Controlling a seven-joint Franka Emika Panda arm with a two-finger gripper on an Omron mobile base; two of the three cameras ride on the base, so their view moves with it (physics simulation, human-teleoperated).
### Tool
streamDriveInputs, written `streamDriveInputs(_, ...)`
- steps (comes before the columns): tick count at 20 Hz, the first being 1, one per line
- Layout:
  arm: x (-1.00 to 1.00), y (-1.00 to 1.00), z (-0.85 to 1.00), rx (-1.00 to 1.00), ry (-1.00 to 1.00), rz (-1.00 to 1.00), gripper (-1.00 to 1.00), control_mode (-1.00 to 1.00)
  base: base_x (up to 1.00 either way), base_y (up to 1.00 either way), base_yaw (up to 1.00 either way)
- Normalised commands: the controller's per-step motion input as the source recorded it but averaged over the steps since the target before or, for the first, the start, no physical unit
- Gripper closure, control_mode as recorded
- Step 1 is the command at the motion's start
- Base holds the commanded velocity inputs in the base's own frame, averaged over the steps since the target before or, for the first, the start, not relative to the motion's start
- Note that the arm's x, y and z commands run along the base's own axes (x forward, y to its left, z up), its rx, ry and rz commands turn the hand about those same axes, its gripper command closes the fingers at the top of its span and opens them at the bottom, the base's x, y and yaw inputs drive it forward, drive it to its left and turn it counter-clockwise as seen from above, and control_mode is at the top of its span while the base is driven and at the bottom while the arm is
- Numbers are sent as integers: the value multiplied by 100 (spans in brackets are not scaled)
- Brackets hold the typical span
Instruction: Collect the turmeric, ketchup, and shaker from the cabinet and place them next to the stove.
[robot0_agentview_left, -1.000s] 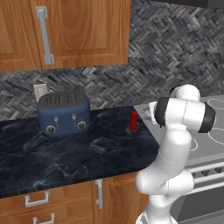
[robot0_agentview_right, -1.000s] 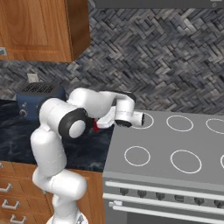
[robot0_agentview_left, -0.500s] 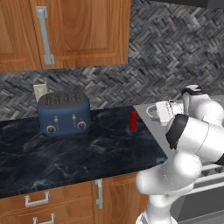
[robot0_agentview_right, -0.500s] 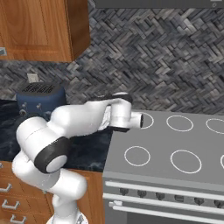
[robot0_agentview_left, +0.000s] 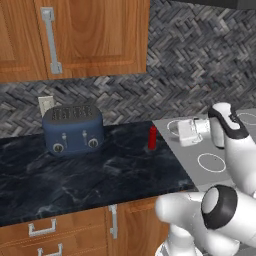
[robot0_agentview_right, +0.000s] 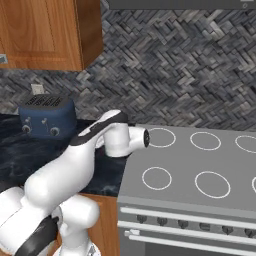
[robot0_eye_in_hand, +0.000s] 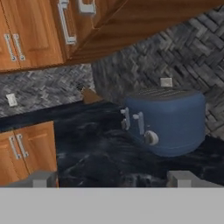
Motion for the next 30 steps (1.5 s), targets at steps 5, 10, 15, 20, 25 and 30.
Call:
streamDriveInputs(5, -45, 35, 32, -14, 14, -14, -100, -100, 0, 0, 0)
streamDriveInputs(10, -82, 35, 15, -15, 3, -21, -100, -100, 0, 0, 0)
streamDriveInputs(15, -88, 21, 11, -6, 11, -28, -100, -100, 0, 0, 0)
streamDriveInputs(20, -86, 15, 4, -9, 4, -32, -100, -100, 0, 0, 0)
streamDriveInputs(25, -55, 40, -8, -15, 7, -25, -100, -100, 0, 0, 0)
streamDriveInputs(30, -13, 24, -13, -4, 12, -7, -100, -100, 0, 0, 0)
